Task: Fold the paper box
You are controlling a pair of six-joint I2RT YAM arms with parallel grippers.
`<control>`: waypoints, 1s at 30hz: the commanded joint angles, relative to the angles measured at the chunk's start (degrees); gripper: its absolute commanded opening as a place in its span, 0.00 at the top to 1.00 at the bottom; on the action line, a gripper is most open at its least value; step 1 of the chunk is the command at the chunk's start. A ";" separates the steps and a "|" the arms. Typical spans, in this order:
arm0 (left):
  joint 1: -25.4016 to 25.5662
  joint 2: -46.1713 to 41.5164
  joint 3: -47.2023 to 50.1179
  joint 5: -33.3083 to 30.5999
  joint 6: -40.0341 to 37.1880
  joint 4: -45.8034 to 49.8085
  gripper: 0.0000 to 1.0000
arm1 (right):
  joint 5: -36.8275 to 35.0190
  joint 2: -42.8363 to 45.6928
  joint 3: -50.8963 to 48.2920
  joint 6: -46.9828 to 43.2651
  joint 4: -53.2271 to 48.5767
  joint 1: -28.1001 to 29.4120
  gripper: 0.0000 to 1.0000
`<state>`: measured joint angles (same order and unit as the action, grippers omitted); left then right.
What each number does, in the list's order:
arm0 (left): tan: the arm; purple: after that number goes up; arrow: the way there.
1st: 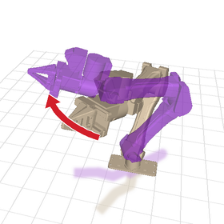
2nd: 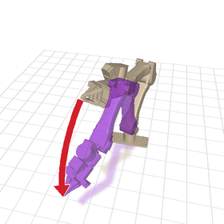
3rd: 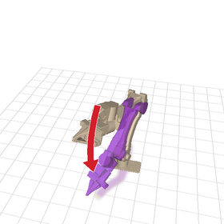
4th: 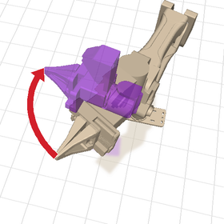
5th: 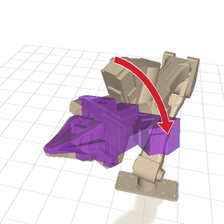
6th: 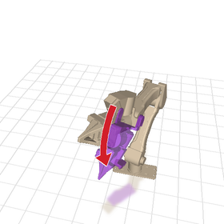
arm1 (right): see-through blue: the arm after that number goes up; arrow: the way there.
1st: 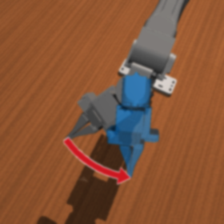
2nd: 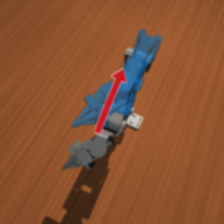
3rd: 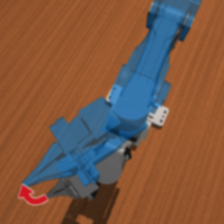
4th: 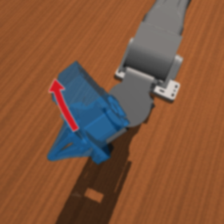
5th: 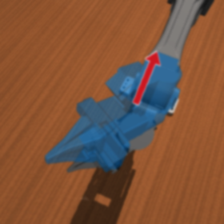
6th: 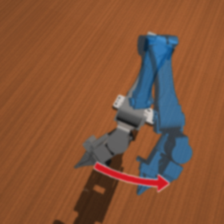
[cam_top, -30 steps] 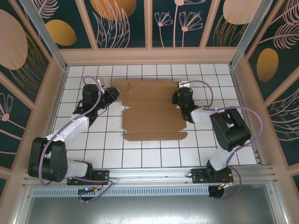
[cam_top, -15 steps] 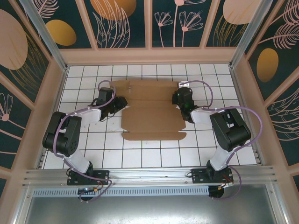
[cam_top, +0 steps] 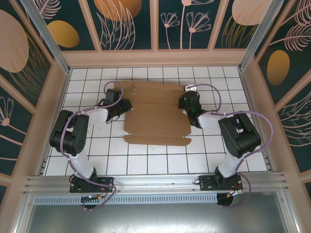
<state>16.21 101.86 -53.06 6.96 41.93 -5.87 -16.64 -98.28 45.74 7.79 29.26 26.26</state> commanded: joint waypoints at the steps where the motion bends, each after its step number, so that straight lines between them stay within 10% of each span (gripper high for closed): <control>1: 0.38 0.70 -2.03 0.12 -1.12 0.19 0.63 | 0.67 0.16 0.39 -0.34 -5.19 0.89 1.00; 30: 2.91 1.78 0.76 12.83 1.46 -13.04 0.63 | -0.57 -1.16 2.06 -1.29 -8.45 1.05 1.00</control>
<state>19.03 107.00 -53.41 19.42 45.17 -19.09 -18.39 -98.30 47.18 6.31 26.46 27.33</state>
